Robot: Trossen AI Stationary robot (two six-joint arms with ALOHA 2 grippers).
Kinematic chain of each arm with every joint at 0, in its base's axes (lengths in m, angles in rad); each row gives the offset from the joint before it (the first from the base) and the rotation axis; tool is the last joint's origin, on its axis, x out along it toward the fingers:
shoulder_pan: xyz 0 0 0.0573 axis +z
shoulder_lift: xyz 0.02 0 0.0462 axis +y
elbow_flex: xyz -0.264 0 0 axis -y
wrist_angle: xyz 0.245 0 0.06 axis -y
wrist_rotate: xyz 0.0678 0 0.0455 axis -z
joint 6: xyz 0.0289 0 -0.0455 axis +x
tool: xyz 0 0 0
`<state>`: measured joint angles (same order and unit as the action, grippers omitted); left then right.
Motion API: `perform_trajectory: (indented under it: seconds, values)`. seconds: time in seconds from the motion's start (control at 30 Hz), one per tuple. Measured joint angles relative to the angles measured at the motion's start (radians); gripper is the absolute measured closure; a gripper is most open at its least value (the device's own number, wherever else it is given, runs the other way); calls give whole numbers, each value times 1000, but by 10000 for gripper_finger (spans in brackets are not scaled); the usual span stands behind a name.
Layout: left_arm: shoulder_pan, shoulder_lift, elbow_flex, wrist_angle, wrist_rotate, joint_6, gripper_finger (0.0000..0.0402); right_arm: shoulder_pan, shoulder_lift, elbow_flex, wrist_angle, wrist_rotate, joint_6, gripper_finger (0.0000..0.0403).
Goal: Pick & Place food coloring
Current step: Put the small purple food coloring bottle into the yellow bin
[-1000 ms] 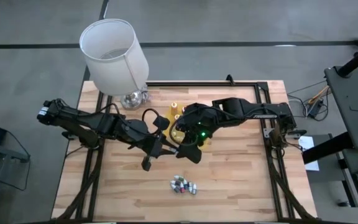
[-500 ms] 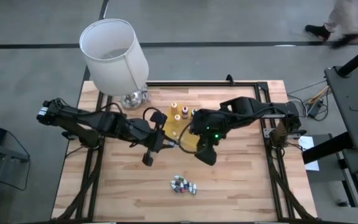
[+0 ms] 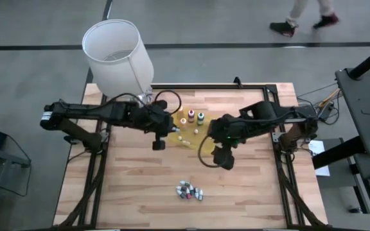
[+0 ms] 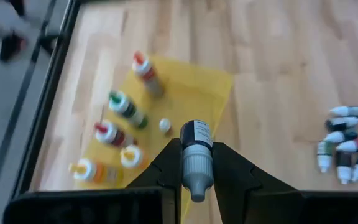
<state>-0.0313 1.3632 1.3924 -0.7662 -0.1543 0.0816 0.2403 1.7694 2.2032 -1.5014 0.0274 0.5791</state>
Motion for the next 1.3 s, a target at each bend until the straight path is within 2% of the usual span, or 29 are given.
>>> perform_trajectory:
  seconds: [0.13, 0.43, 0.77, 0.97, 1.3]
  values:
    - [53, 22, -1, -49, 8, -64, 362, 13, -47, 0, -7, 100, 5, 182]
    - [125, 146, -2, -151, 56, -119, 362, 15, -121, 0, -14, 157, 56, 182]
    - [162, 296, -2, -152, 90, -155, 362, 15, -175, 0, -22, 164, 57, 182]
    - [203, 367, -2, -152, 103, -185, 362, 15, -191, 0, -59, 213, 80, 182]
    - [240, 471, 45, -148, 131, -138, 362, 15, -188, 0, -70, 212, 75, 182]
